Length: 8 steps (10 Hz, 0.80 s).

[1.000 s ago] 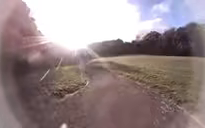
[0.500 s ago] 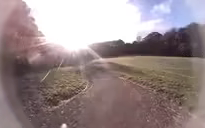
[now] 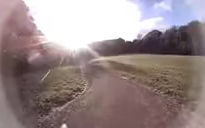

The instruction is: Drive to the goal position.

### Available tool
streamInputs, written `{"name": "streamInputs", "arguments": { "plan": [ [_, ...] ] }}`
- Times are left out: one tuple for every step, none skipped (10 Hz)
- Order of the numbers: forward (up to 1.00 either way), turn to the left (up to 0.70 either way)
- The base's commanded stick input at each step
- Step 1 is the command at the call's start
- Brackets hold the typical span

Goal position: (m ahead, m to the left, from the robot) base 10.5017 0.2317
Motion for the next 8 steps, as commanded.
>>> {"name": "streamInputs", "arguments": {
  "plan": [
    [0.50, 0.00],
    [0.50, 0.00],
    [0.50, 0.00],
    [0.50, 0.00],
    [0.50, 0.00],
    [0.50, 0.00],
    [0.50, 0.00],
    [0.50, 0.00]
  ]
}}
